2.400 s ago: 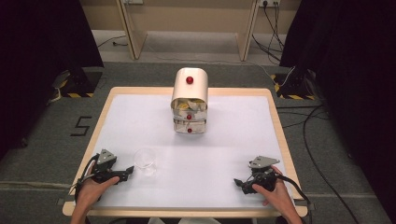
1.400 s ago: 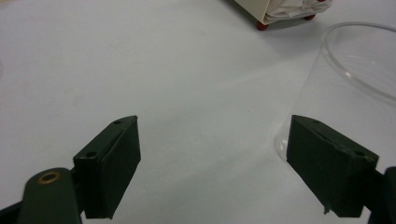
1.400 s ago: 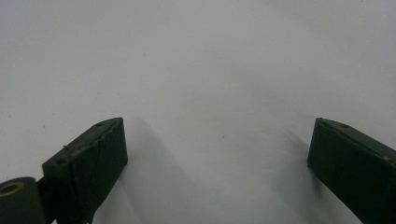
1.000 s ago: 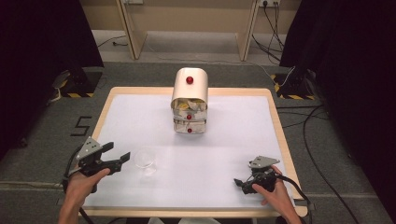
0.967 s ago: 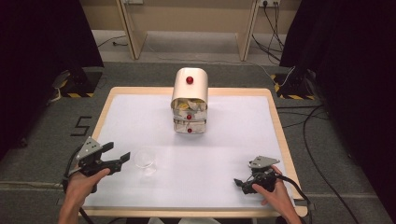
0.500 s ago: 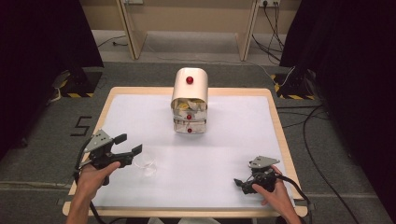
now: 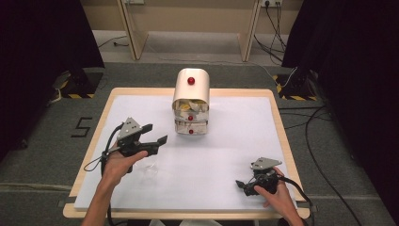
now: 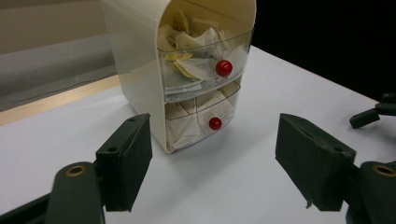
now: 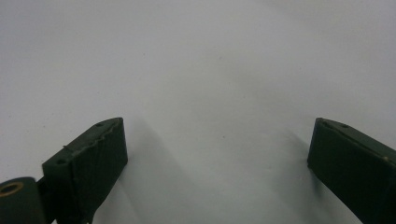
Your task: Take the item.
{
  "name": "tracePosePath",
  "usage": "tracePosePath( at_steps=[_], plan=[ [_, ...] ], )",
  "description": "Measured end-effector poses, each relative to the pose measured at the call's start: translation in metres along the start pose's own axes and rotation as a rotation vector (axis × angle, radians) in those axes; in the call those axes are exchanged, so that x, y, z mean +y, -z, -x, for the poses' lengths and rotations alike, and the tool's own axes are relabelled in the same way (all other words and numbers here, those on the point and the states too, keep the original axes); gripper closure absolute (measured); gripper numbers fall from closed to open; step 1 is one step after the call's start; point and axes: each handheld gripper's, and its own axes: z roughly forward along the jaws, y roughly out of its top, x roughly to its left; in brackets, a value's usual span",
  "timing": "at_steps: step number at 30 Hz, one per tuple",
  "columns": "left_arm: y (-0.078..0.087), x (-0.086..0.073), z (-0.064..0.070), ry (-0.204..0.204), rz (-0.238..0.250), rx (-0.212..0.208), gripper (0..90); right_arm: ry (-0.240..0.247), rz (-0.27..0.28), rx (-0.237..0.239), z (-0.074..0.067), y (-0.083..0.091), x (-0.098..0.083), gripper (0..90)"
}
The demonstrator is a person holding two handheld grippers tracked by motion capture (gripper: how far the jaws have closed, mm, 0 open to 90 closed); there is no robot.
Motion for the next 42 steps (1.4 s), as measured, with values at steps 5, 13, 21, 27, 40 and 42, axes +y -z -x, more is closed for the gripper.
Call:
tracePosePath(
  at_steps=[5, 13, 21, 27, 40, 42],
  plan=[
    [-0.013, 0.007, 0.004, -0.017, -0.005, -0.008, 29.0, 0.000, 0.000, 0.000, 0.000, 0.000, 0.000, 5.3],
    [-0.030, 0.020, 0.012, -0.030, -0.011, -0.032, 29.8, 0.000, 0.000, 0.000, 0.000, 0.000, 0.000, 5.3],
    [-0.054, 0.036, 0.022, -0.054, -0.016, -0.032, 30.7, 0.000, 0.000, 0.000, 0.000, 0.000, 0.000, 5.3],
    [-0.072, 0.041, 0.025, -0.067, -0.015, -0.032, 30.8, 0.000, 0.000, 0.001, 0.000, 0.000, 0.000, 5.3],
    [-0.093, 0.045, 0.019, -0.075, -0.009, 0.013, 32.0, 0.000, 0.000, 0.001, 0.000, 0.000, 0.000, 5.3],
    [-0.093, 0.046, 0.018, -0.066, -0.008, 0.003, 32.2, 0.000, 0.000, 0.001, 0.000, 0.000, 0.000, 5.3]
  ],
)
